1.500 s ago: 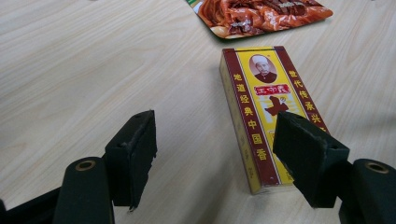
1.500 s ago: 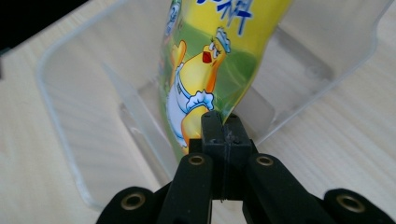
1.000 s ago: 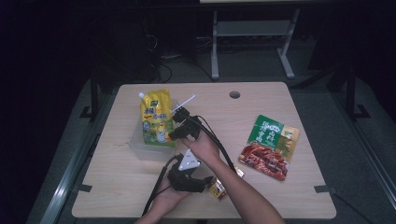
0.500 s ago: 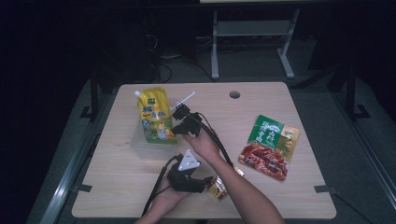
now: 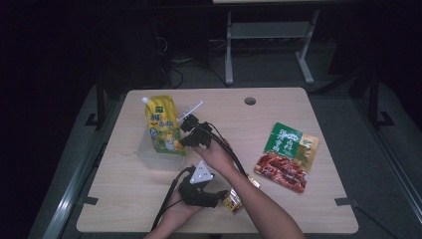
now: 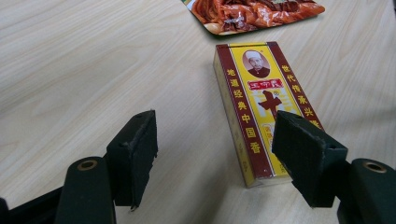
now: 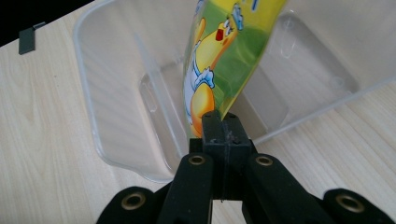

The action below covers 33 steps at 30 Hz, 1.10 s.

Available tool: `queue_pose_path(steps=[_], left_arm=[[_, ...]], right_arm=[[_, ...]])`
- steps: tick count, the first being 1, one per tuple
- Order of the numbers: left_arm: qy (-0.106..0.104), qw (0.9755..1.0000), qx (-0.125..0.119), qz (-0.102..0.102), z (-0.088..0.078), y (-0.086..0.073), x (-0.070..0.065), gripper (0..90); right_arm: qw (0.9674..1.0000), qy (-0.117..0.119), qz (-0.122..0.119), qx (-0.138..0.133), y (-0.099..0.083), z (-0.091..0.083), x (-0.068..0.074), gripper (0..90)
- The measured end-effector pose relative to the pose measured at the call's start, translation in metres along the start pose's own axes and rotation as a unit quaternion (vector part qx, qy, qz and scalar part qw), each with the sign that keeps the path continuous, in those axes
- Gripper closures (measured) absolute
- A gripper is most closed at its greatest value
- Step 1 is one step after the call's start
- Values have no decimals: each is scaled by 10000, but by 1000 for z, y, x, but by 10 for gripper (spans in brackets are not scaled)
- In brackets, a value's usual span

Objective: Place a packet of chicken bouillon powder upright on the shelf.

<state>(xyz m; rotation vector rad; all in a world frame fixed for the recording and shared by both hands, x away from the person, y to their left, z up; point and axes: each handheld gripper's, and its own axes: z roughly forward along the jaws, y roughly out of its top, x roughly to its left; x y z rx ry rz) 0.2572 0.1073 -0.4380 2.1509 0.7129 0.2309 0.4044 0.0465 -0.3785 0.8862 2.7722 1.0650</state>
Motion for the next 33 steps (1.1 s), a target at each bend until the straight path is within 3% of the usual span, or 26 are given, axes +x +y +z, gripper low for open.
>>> queue_pose_path(steps=[2,6,8,10,11,13,16,17,18,19,20,21,22,26,27,28,29,30,31,33], left_arm=[[-20,10000,-23,-18,-4,0,0,308],[26,10000,32,59,-18,-2,4,312],[92,9999,-44,-45,-30,-3,7,314],[313,9990,-257,-162,-56,-3,18,325],[313,9990,-257,-162,-56,-3,18,328],[546,9973,-430,-255,-77,-5,29,331],[850,9935,-572,-505,-99,-8,48,340],[1072,9891,-703,-720,-113,-11,62,342],[1178,9873,-734,-775,-119,-12,68,345],[1178,9873,-734,-775,-119,-12,68,346],[1496,9825,-751,-820,-128,-14,80,347],[1616,9803,-731,-872,-131,-16,86,349],[1616,9803,-731,-872,-131,-16,86,358],[2025,9705,-627,-1153,-133,-26,107,382],[2034,9694,-549,-1263,-133,-30,113,391],[2135,9659,-495,-1376,-130,-34,120,409],[2135,9659,-495,-1376,-130,-34,120,407],[2052,9652,-610,-1501,-130,-37,123,407],[2067,9637,-624,-1573,-129,-38,125,430],[2081,9638,-547,-1575,-129,-38,127,461]], right_arm=[[10000,57,24,-3,0,0,-3,900],[9998,-79,-146,68,-1,0,-5,900],[9996,-130,-220,117,-2,-2,-7,900],[9986,-326,-375,171,-5,-7,-10,900],[9986,-326,-375,171,-5,-7,-10,900],[9979,-447,-446,175,-7,-10,-12,900],[9973,-515,-492,165,-8,-12,-13,900],[9974,-497,-491,152,-9,-13,-13,900],[9975,-503,-485,144,-9,-13,-13,900],[9975,-503,-485,144,-9,-13,-13,900],[9976,-508,-443,134,-9,-13,-12,900],[9978,-502,-418,97,-10,-13,-12,900],[9978,-502,-418,97,-10,-13,-12,900],[9988,-418,-240,8,-13,-14,-14,900],[9989,-429,-211,-10,-13,-14,-14,900],[9990,-414,-191,-27,-14,-14,-14,900],[9990,-414,-191,-27,-14,-14,-14,900],[9989,-413,-199,-32,-14,-14,-14,900],[9990,-404,-192,-39,-14,-14,-14,900],[9990,-402,-208,-63,-14,-14,-15,900]])
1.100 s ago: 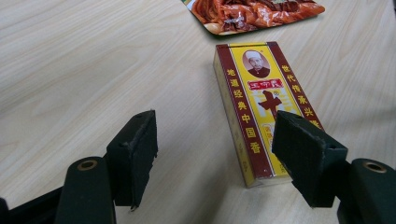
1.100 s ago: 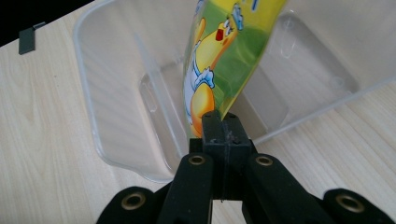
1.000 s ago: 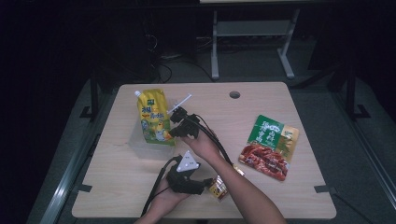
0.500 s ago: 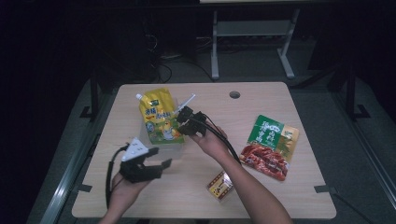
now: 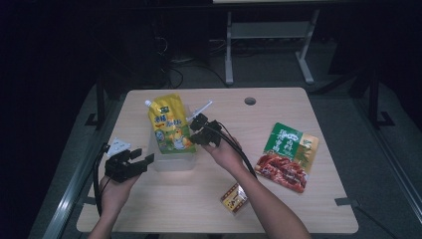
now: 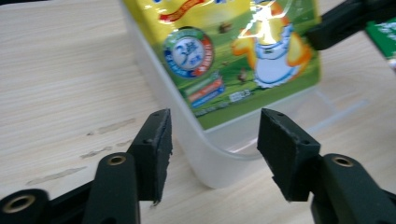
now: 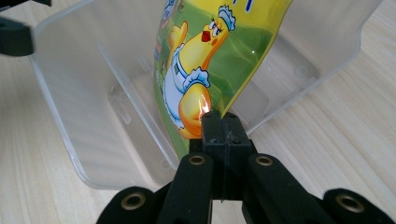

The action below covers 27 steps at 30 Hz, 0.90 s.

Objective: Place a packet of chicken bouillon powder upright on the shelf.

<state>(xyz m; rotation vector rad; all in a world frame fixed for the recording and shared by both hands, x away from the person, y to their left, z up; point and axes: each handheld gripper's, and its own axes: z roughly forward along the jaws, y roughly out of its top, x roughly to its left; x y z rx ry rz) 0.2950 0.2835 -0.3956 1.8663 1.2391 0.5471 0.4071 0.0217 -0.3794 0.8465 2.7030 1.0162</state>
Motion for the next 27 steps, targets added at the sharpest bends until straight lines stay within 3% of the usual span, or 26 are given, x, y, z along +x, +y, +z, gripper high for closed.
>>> queue_pose_path(steps=[4,8,15,17,20,25,26,27], left_arm=[[-62,9998,116,-126,8,2,3,574],[69,9998,123,-137,10,4,6,704],[179,9998,64,-108,12,5,7,749],[190,9998,36,-110,13,5,7,749],[224,9997,27,-81,13,5,7,747],[276,9996,93,-39,17,4,9,718],[260,9996,74,-66,17,5,9,719],[259,9996,76,-67,17,5,9,719]], right_arm=[[9998,91,168,-40,0,0,2,900],[9997,147,192,-105,1,1,8,900],[9999,94,-27,-21,1,7,15,900],[9997,2,-157,159,-1,14,18,900],[9999,115,-16,90,-3,15,16,900],[9995,269,-111,141,-5,15,15,895],[9987,481,-22,169,-3,15,8,683],[9987,481,-22,169,-3,15,8,683]])
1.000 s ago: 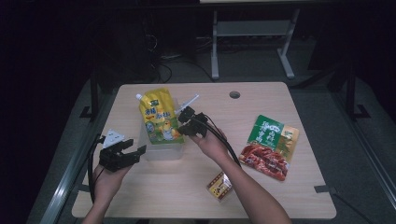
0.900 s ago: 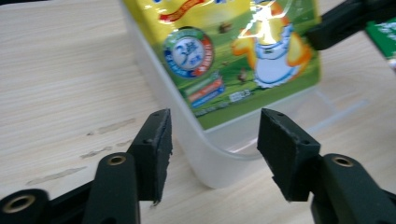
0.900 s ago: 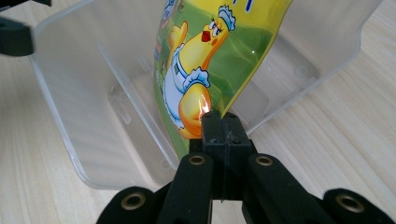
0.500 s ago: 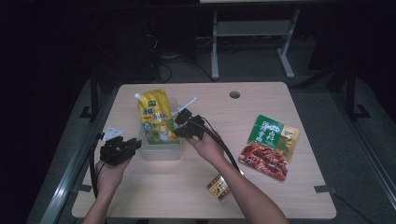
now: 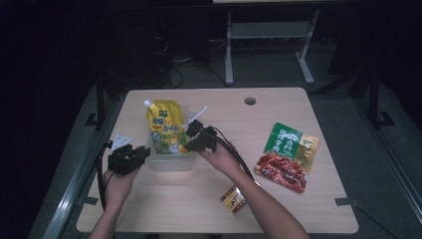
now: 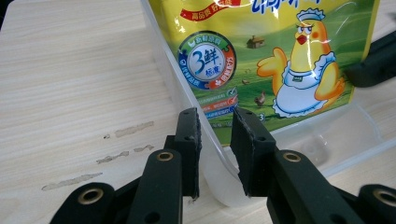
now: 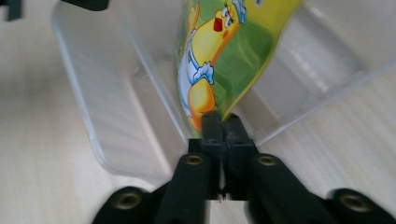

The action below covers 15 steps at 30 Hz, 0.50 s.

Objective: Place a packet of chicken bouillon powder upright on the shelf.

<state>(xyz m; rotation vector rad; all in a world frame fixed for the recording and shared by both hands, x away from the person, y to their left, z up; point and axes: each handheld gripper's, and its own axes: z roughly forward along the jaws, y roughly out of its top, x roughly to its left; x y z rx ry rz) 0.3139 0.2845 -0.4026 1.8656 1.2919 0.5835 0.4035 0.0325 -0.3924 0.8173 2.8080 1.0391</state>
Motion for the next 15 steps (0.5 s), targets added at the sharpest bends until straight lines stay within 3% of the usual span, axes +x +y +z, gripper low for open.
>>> queue_pose_path(steps=[1,5,6,9,15], left_arm=[[10,10000,4,20,0,0,0,720],[17,10000,-27,-11,1,0,0,721],[16,10000,-28,-4,2,0,0,722],[17,10000,-28,-10,2,1,0,723],[75,10000,-54,11,3,0,0,729]], right_arm=[[9996,-14,133,-232,3,-5,-4,632],[9978,-65,383,-529,11,-12,-9,615],[9962,-106,420,-750,16,-17,-11,709],[9958,-141,468,-780,18,-18,-13,900],[9945,-243,530,-866,9,-12,-11,900]])
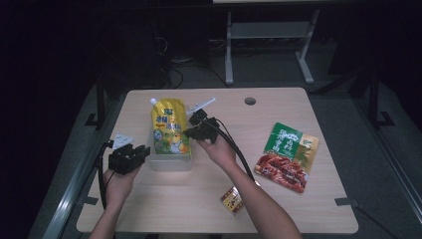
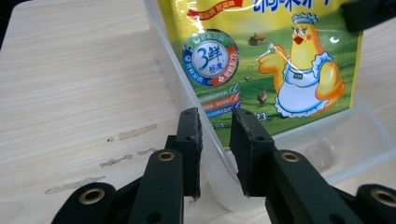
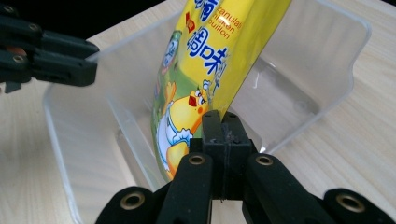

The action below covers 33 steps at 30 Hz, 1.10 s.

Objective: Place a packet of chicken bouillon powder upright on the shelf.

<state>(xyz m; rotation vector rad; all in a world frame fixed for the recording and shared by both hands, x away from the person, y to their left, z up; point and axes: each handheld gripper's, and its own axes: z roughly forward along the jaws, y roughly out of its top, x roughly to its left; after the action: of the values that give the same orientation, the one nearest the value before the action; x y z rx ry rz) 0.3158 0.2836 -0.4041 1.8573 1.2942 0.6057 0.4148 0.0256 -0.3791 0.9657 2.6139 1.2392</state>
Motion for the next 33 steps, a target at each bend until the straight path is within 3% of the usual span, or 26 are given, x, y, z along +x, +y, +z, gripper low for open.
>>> queue_pose_path(steps=[5,6,9,11,12,17,23,26,33], left_arm=[[8,10000,16,6,1,0,1,725],[-9,10000,15,3,1,0,1,719],[-71,10000,-20,-47,0,-1,3,692],[-73,10000,-34,-50,-1,-1,4,662],[-84,9999,-55,-47,-2,-1,5,647],[-99,9997,-229,44,-12,4,2,581],[-263,9984,-399,303,-24,10,-15,548],[-400,9970,-443,492,-29,13,-26,529],[-738,9930,-526,756,-34,20,-55,519]], right_arm=[[10000,60,27,31,-3,1,-2,873],[10000,38,-41,39,-3,-1,-4,727],[9999,108,55,-73,-4,-9,-8,628],[9998,123,39,-122,-5,-13,-10,608],[9998,110,34,-172,-8,-23,-12,553],[9994,208,43,-291,-18,-50,-24,512],[9993,231,28,-278,-35,-76,-31,470],[9993,238,158,-230,-52,-95,-38,446],[9991,137,336,-232,-78,-117,-51,429]])
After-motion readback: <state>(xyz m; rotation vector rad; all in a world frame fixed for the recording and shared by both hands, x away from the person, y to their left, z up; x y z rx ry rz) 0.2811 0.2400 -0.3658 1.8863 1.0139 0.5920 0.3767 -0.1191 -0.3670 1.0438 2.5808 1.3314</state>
